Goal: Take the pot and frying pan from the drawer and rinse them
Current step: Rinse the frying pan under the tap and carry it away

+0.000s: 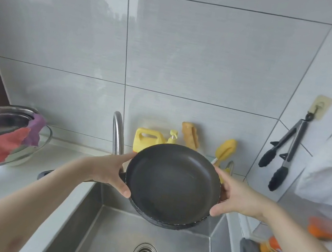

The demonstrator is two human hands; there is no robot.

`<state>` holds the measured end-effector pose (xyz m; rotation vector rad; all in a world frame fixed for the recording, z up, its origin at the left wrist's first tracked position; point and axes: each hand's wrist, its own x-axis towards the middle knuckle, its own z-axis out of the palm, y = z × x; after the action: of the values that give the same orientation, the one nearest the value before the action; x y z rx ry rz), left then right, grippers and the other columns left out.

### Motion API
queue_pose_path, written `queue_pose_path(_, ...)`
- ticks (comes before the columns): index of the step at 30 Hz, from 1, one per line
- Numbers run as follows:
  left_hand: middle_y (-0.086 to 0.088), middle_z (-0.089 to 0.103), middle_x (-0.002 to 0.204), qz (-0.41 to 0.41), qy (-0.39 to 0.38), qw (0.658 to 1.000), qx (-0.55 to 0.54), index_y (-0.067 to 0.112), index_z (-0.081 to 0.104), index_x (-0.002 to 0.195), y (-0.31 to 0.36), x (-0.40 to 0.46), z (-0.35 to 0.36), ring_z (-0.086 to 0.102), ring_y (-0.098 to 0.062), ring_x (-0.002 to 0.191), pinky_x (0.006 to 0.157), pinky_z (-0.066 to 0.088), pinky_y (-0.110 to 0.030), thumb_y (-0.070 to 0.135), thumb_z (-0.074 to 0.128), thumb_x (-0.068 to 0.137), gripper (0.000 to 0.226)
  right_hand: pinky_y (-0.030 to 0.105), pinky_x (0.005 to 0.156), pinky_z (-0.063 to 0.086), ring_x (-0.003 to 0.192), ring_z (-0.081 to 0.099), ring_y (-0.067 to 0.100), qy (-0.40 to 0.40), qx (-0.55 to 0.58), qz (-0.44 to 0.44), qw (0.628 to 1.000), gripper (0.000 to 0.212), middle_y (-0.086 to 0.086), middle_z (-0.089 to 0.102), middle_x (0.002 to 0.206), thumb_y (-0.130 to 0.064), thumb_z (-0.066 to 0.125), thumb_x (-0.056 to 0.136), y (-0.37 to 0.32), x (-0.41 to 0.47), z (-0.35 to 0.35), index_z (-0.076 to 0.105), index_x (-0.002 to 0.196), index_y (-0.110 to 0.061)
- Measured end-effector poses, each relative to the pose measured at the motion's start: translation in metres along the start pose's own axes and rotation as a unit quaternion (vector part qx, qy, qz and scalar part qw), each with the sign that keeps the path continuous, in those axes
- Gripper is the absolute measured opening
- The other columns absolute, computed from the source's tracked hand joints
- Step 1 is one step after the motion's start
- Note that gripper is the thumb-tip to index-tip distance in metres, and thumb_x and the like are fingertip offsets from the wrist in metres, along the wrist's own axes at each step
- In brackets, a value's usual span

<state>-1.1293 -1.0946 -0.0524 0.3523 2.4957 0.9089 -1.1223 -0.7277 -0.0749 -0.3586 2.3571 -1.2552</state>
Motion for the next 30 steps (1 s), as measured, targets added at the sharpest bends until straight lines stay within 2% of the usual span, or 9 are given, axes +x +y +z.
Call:
queue_pose_path(3,0.018,0.062,0.079,0.013,-0.023,1.000,0.001,0.061,0.024,0.133,0.008,0.004,0.001,0.059,-0.006,0.080,0.080,0.046,-0.021,0.021,0.087,0.067,0.099,0.051,0.100,0.048,0.111,0.065,0.028,0.011,0.019,-0.005,1.000,0.115,0.003,0.068,0.122,-0.012,0.090,0.060,0.003,-0.016,0.004,0.022,0.140,-0.060)
queue_pose_path(7,0.002,0.067,0.087,0.042,-0.056,0.997,0.022,0.064,0.021,0.131,0.030,0.014,0.008,0.063,-0.008,0.081,0.081,0.048,-0.021,0.021,0.087,0.068,0.101,0.046,0.095,0.052,0.101,0.068,0.028,0.049,0.027,-0.001,0.998,0.110,0.004,0.070,0.114,-0.005,0.087,0.063,0.008,-0.055,0.006,0.026,0.143,-0.050)
queue_pose_path(10,0.003,0.064,0.077,0.079,-0.094,0.992,0.026,0.063,0.023,0.133,0.060,0.023,0.022,0.062,-0.007,0.075,0.075,0.051,-0.017,0.016,0.086,0.068,0.102,0.032,0.072,0.056,0.080,0.065,0.026,0.101,0.061,0.036,0.992,0.108,0.015,0.069,0.105,0.000,0.085,0.061,0.021,-0.097,0.003,0.032,0.139,-0.054)
queue_pose_path(12,0.001,0.062,0.077,0.098,-0.116,0.988,0.028,0.058,0.023,0.140,0.085,0.026,0.038,0.061,-0.007,0.074,0.071,0.050,-0.014,0.013,0.085,0.069,0.104,0.028,0.064,0.055,0.078,0.063,0.026,0.131,0.084,0.047,0.987,0.103,0.022,0.066,0.107,0.004,0.083,0.061,0.031,-0.129,0.001,0.038,0.135,-0.051)
queue_pose_path(15,0.005,0.068,0.075,0.128,-0.154,0.979,0.038,0.055,0.020,0.141,0.122,0.034,0.066,0.066,-0.013,0.080,0.078,0.053,-0.018,0.009,0.085,0.069,0.107,0.047,0.084,0.057,0.089,0.068,0.032,0.171,0.061,0.047,0.982,0.106,0.017,0.067,0.110,-0.002,0.085,0.059,0.043,-0.181,-0.004,0.034,0.135,-0.056)
queue_pose_path(18,-0.002,0.070,0.086,0.167,-0.163,0.968,0.090,0.054,0.015,0.145,0.172,0.036,0.105,0.068,-0.015,0.089,0.086,0.052,-0.025,0.020,0.088,0.064,0.115,0.052,0.091,0.054,0.102,0.067,0.036,0.222,0.079,0.060,0.970,0.115,0.011,0.067,0.118,0.001,0.085,0.061,0.061,-0.253,-0.005,0.026,0.138,-0.061)
queue_pose_path(23,0.003,0.061,0.071,0.249,-0.237,0.931,0.124,0.056,0.018,0.143,0.270,0.019,0.198,0.060,-0.006,0.067,0.065,0.045,-0.013,0.019,0.088,0.065,0.111,0.054,0.090,0.054,0.104,0.065,0.038,0.319,0.088,0.112,0.937,0.113,0.011,0.067,0.115,-0.001,0.084,0.061,0.092,-0.398,0.011,0.026,0.142,-0.054)
queue_pose_path(27,-0.001,0.057,0.069,0.310,-0.297,0.891,0.147,0.047,0.017,0.149,0.348,-0.010,0.296,0.056,-0.009,0.060,0.056,0.044,-0.020,0.013,0.088,0.064,0.115,0.034,0.090,0.055,0.104,0.068,0.013,0.398,0.095,0.193,0.892,0.118,-0.007,0.069,0.117,-0.008,0.089,0.061,0.104,-0.534,0.042,0.018,0.145,-0.052)
queue_pose_path(30,0.000,0.062,0.075,0.358,-0.335,0.854,0.173,0.050,0.018,0.145,0.410,-0.050,0.374,0.058,-0.001,0.058,0.052,0.042,-0.012,0.018,0.089,0.066,0.111,0.019,0.079,0.052,0.097,0.068,0.001,0.451,0.112,0.240,0.852,0.112,-0.013,0.068,0.116,-0.003,0.085,0.066,0.107,-0.639,0.076,0.016,0.135,-0.058)
